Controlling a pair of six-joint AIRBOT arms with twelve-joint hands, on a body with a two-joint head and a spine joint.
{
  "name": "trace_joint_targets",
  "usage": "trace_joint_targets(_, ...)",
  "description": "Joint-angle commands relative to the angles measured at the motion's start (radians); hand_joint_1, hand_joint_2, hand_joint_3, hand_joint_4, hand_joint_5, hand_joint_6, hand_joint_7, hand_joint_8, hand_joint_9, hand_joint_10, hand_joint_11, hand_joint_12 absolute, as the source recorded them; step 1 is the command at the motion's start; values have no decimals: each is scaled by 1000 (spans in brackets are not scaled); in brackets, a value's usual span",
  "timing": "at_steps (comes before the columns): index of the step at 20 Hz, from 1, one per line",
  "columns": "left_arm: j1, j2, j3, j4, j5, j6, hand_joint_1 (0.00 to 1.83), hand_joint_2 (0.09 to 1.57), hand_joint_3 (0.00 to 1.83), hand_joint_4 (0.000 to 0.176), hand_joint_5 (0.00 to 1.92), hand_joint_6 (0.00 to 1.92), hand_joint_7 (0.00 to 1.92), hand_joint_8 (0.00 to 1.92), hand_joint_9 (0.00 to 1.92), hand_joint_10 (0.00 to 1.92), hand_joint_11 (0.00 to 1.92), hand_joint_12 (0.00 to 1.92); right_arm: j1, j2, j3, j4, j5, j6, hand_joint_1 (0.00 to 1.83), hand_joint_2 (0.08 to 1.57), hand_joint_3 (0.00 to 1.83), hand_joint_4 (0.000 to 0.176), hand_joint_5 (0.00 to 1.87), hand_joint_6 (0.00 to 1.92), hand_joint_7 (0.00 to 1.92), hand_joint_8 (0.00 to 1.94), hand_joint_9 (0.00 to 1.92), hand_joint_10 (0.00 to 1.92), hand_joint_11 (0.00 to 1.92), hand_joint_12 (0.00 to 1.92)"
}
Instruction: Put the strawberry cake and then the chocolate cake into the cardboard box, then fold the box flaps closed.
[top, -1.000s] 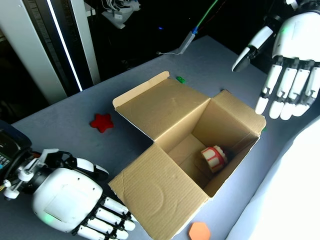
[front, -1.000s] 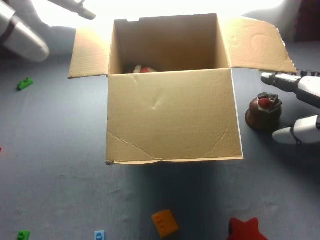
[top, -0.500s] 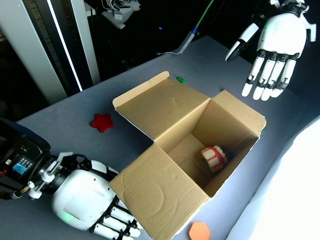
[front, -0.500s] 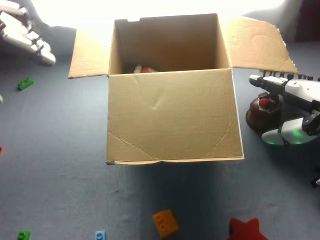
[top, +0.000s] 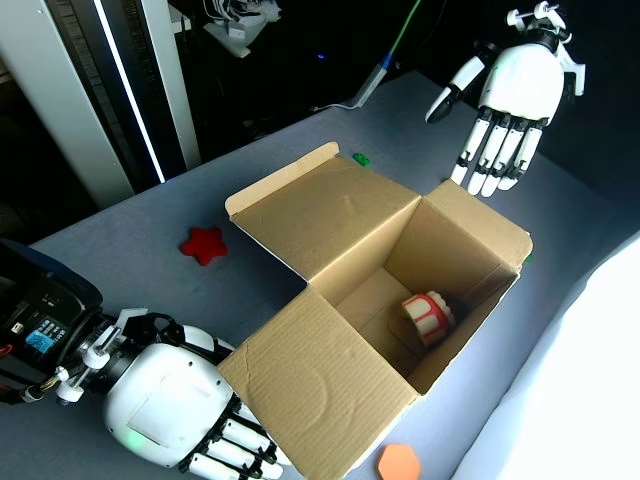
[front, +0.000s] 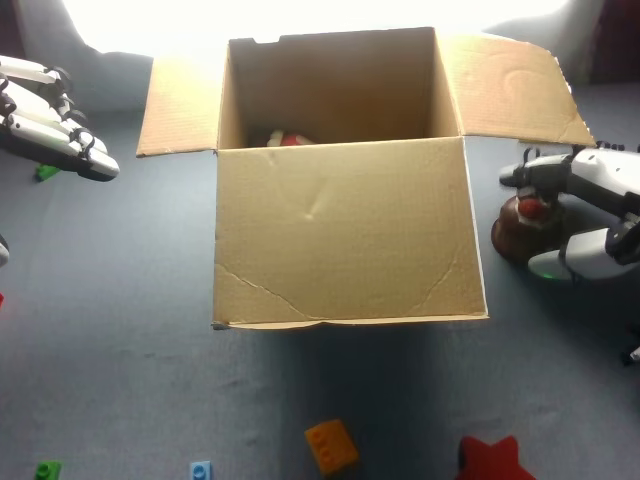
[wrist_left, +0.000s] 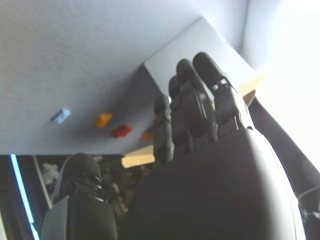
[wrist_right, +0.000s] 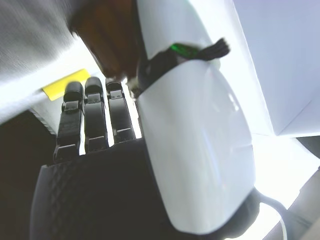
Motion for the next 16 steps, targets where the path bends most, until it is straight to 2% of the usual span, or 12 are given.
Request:
trace_joint_targets(1,1,12,1,-81,9,4,211,1119,3,56,253,9,297,0,366,3,0,1046,9,10,5,-21,98,2,1188,1072,3,0,723,341,773,369,583,718,53,1515)
trace_joint_targets(2,20,13,-2,-100,10,11,197,1117,2,59,268,11,311,4,377,6,0,1074,9,10,5,-21,103,2,1191,1151,9,0,835,936,847,1091,602,1112,191,1665)
trace_joint_targets(3,46,13,-4,-131,11,25,171,1128,5,58,252,3,305,1,369,2,0,1055,10,11,5,-22,104,2,1216,1152,2,0,945,901,857,1302,596,1363,260,1783)
trace_joint_targets(4,74,13,-6,-168,11,47,186,1132,6,57,259,6,307,1,366,1,0,1050,10,11,5,-22,104,2,1229,1144,0,0,1007,846,860,1342,611,1505,292,1857)
trace_joint_targets(5,94,12,-6,-181,11,67,175,1138,7,60,245,2,308,1,362,0,0,1034,10,12,5,-22,104,2,1334,1158,8,0,967,864,882,1291,687,1546,326,1908)
trace_joint_targets(6,108,11,-6,-191,10,84,179,1136,4,64,242,1,309,1,357,0,0,1018,10,13,5,-22,104,2,1344,1172,8,0,918,961,872,1275,694,1556,322,1918)
trace_joint_targets(7,126,9,-6,-210,8,97,153,1144,6,60,248,3,320,4,365,4,0,1052,10,21,3,-22,104,2,1202,1182,7,0,865,1077,844,1365,584,1524,298,1920)
trace_joint_targets(10,149,1,-11,-243,6,104,136,1149,7,61,245,1,311,0,354,0,0,1056,10,75,-38,-22,104,2,1199,1190,4,0,846,1075,836,1400,573,1516,322,1902)
trace_joint_targets(13,149,0,-33,-249,6,104,159,1152,4,50,255,4,295,0,330,0,0,1004,26,161,-113,-22,106,2,1181,1197,2,1,838,1155,816,1363,583,1467,329,1863)
trace_joint_targets(16,167,2,-50,-256,-20,104,156,1156,3,45,252,1,312,4,348,7,0,1021,48,244,-183,-22,102,0,1197,1195,0,0,840,1081,835,1396,593,1458,331,1869)
